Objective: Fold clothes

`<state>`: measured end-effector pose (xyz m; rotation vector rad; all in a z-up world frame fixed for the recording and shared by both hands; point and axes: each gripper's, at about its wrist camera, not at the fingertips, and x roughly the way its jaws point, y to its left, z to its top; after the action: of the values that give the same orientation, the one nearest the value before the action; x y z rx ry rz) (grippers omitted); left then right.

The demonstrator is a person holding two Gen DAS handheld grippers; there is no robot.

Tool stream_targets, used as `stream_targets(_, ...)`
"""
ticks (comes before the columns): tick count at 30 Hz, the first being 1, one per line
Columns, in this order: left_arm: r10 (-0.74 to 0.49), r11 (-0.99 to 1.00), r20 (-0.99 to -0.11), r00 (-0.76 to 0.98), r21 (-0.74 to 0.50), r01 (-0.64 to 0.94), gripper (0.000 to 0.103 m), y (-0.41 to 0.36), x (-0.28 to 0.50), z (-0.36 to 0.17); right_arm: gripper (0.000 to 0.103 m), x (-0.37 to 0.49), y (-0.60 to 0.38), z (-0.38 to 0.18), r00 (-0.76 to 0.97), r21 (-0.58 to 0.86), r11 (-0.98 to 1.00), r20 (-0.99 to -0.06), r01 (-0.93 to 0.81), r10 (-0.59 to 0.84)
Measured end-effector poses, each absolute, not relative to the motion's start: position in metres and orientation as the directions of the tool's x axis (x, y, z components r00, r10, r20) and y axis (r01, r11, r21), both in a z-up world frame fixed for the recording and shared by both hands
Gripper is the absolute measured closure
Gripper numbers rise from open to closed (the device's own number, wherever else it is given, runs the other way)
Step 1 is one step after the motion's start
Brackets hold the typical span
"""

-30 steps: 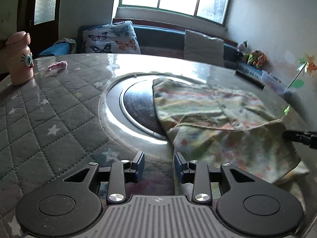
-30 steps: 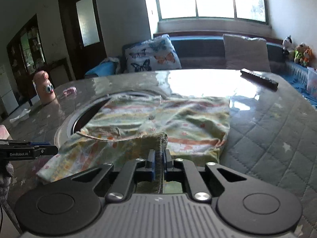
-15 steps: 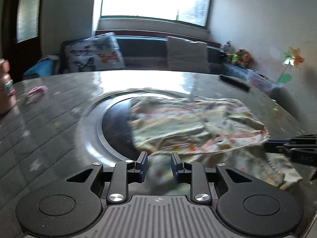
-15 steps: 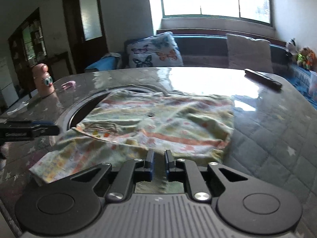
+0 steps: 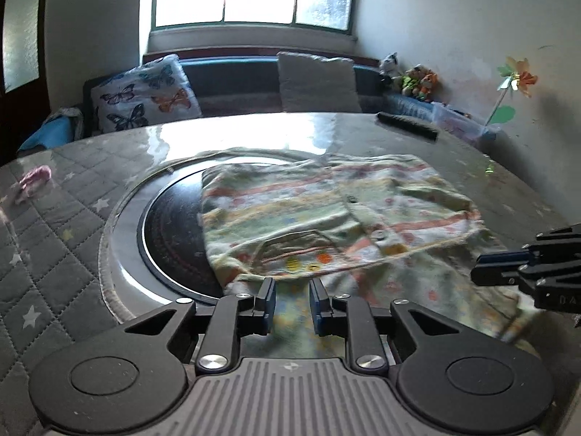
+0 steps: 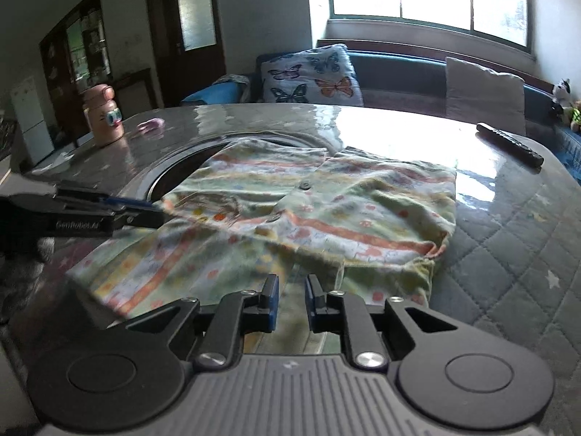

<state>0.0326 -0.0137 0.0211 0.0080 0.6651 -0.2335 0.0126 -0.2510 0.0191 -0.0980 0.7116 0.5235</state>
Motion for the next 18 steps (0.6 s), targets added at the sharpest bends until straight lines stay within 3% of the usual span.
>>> stream_targets(7, -0.279, 0.943, -0.614, 0.739, -0.031, 0.331, 0.080, -0.037, -0.001, 0.018, 0.088, -0.015, -0.262, 0.016, 0.613, 0.091, 0.861, -0.665, -0.501, 0.427)
stream_targets(18, -0.265, 0.943, -0.624, 0.735, -0.009, 0.332, 0.080, -0.034, -0.019, 0.010, 0.088, -0.033, -0.273, 0.013, 0.630, 0.134, 0.874, -0.642, -0.468, 0.436)
